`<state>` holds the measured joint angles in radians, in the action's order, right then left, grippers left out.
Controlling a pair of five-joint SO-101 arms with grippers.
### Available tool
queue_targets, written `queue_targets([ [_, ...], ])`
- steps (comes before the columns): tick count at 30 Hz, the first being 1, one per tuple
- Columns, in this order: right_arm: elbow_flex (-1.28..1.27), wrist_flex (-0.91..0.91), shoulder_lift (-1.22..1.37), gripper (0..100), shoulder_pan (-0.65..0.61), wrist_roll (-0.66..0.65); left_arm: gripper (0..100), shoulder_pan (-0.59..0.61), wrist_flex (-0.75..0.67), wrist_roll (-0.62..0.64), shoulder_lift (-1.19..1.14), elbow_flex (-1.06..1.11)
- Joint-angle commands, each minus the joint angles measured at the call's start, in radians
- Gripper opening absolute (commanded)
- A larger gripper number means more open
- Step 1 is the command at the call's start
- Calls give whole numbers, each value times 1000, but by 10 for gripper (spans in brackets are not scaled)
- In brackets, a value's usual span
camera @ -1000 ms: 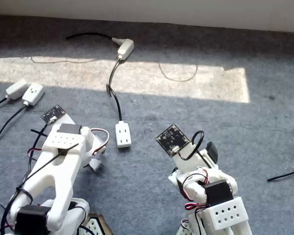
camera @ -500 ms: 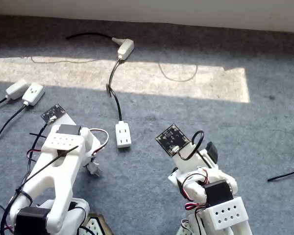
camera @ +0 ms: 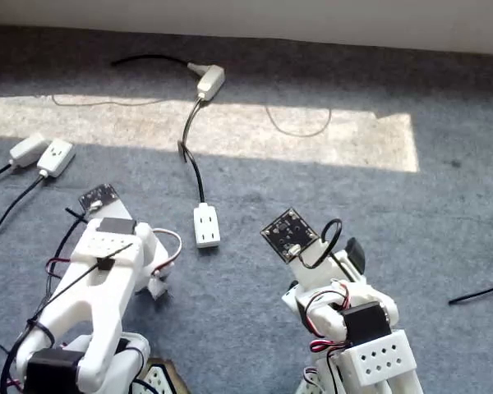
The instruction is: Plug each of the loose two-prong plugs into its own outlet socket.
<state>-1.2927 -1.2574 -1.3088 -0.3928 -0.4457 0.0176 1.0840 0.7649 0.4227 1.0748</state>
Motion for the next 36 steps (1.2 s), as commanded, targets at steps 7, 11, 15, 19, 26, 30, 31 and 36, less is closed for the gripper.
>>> queue_targets([
  [7, 5, 15, -2, 437, -8, 8, 236, -13, 0, -14, 5, 28],
  [11, 5, 15, -2, 437, -8, 8, 34, -7, 6, -17, 7, -5],
  [15, 5, 16, -2, 437, -8, 8, 21, 50, 6, -18, 8, -54],
  [19, 5, 16, -2, 437, -8, 8, 24, 101, 81, -23, 15, -120],
  [26, 5, 16, -2, 437, -8, 8, 24, 275, 298, -196, 8, -394],
  [30, 5, 16, -2, 437, -8, 8, 24, 440, 298, -336, 7, -481],
  [31, 5, 16, -2, 437, -8, 8, 24, 473, 298, -387, 5, -495],
  [36, 12, 16, -2, 436, -4, 32, 21, 610, 301, -600, -65, -585],
])
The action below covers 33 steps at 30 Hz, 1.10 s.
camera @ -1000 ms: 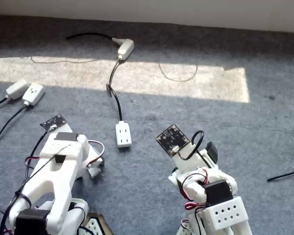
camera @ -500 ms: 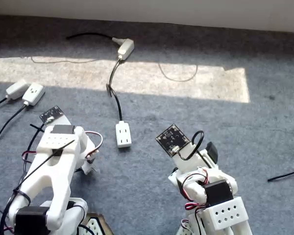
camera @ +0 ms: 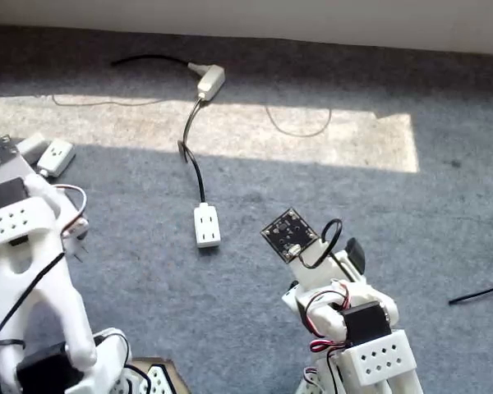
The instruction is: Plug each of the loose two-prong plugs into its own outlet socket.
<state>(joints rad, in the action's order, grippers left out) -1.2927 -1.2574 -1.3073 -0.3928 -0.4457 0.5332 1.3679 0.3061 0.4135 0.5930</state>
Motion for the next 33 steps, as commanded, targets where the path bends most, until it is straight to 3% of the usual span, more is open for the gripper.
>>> queue_targets([
  [1, 13, 18, -4, 436, -4, 61, 21, 119, 20, -166, -105, -137],
  [4, 16, 38, -4, 436, -2, 89, 21, 197, 44, -222, -295, -277],
  [9, 124, 91, 140, 436, 84, 112, 21, 332, 288, -269, -650, -587],
  [15, 506, 88, 690, 436, 162, 258, 21, 487, 367, -269, -1023, -914],
  [20, 697, 102, 1059, 436, 166, 298, 23, 529, 365, -272, -1251, -1035],
  [27, 561, 331, 1118, 436, 229, 348, 49, 496, 373, -298, -1337, -1127],
  [30, 438, 472, 1079, 436, 214, 408, 156, 476, 387, -431, -1316, -1156],
  [33, 337, 605, 1055, 436, 206, 413, 260, 476, 387, -456, -1259, -1155],
])
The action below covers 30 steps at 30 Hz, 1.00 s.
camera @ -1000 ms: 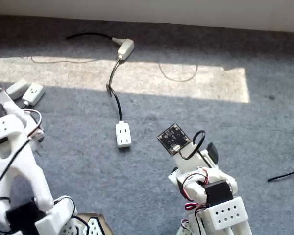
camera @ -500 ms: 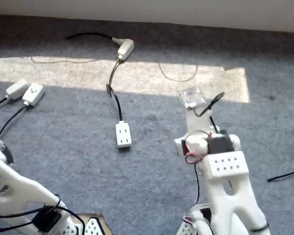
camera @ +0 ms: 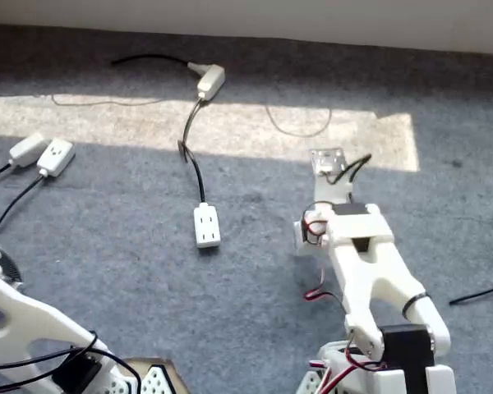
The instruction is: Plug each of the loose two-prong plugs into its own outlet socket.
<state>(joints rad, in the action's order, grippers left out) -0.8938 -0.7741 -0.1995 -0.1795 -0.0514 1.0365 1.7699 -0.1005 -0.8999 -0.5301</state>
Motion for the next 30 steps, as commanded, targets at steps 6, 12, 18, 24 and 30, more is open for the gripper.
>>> queue_targets([
  [6, -111, 148, -76, 436, -8, 20, 302, -18, -11, -49, 231, 96],
  [12, -111, 148, -70, 436, -8, 17, 303, -59, -11, -49, 530, 354],
  [18, -114, 148, -70, 436, -7, 17, 303, -87, -44, -48, 662, 526],
  [24, -114, 148, -70, 436, -7, 15, 302, -79, -157, 34, 579, 549],
  [30, -113, 148, -70, 436, -7, 15, 302, -79, -216, 32, 492, 539],
])
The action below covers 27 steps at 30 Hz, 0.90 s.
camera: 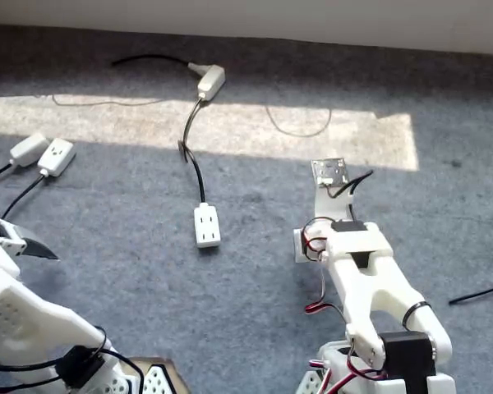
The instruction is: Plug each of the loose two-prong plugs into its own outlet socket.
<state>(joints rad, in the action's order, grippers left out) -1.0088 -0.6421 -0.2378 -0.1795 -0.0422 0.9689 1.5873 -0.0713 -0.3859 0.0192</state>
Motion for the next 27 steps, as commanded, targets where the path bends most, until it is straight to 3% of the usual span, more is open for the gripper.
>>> queue_targets([
  [1, 2, 16, -31, 436, -7, 6, 302, -12, -35, 2, -35, -10],
  [10, 2, 16, -31, 436, -5, 6, 302, 61, -35, -2, -70, -56],
  [17, 2, 16, -31, 436, -5, 6, 302, 150, -40, -94, -73, -77],
  [27, 2, 16, -31, 436, -5, 6, 301, 166, -84, -94, -148, -61],
])
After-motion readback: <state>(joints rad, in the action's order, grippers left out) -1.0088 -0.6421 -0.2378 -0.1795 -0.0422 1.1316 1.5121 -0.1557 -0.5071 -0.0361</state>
